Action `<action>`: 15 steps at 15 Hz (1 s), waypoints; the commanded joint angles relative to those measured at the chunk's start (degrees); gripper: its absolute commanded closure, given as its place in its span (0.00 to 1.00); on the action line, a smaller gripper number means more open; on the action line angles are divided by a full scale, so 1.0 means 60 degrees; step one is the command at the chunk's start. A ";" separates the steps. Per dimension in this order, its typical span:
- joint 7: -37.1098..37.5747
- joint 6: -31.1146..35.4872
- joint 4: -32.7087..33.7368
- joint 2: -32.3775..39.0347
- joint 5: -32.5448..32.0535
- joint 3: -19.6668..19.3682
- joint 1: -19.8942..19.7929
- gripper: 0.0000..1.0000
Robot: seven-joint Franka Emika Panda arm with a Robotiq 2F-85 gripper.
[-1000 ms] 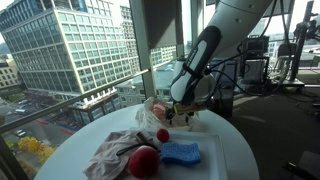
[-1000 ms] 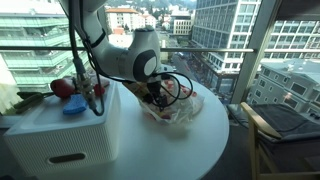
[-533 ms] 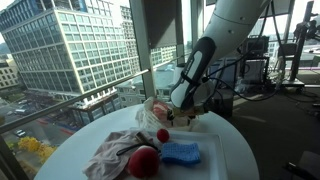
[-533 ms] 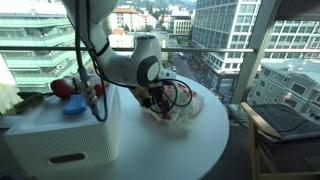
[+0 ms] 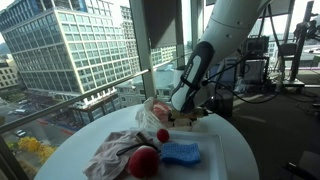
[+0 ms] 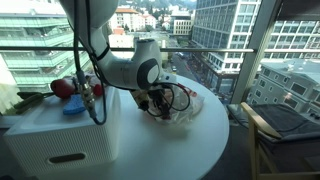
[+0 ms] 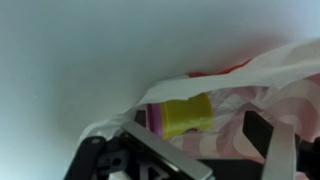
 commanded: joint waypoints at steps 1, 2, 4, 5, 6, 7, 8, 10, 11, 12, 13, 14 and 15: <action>0.0406 0.0217 0.0097 0.0135 -0.0129 -0.0279 0.0255 0.26; 0.0488 0.0278 0.0057 0.0106 -0.0178 -0.0373 0.0334 0.32; 0.0593 0.0325 0.0018 0.0085 -0.0231 -0.0540 0.0449 0.49; 0.0658 0.0321 -0.0002 0.0069 -0.0229 -0.0615 0.0514 0.55; 0.0652 0.0327 -0.0059 -0.0017 -0.0254 -0.0649 0.0566 0.65; 0.0644 0.0343 -0.0149 -0.0171 -0.0280 -0.0677 0.0632 0.66; 0.0493 0.0423 -0.0347 -0.0478 -0.0272 -0.0573 0.0616 0.66; 0.0402 0.0556 -0.0650 -0.0946 -0.0434 -0.0634 0.0835 0.66; 0.0421 0.0541 -0.0838 -0.1249 -0.0585 -0.0726 0.1035 0.66; 0.0408 0.0466 -0.0983 -0.1540 -0.0689 -0.0675 0.1102 0.66; 0.0567 0.0492 -0.1183 -0.1827 -0.0949 -0.0844 0.1372 0.66; 0.0792 0.0486 -0.1327 -0.2054 -0.1251 -0.1057 0.1675 0.66; 0.0948 0.0560 -0.1546 -0.2332 -0.1631 -0.1212 0.1929 0.66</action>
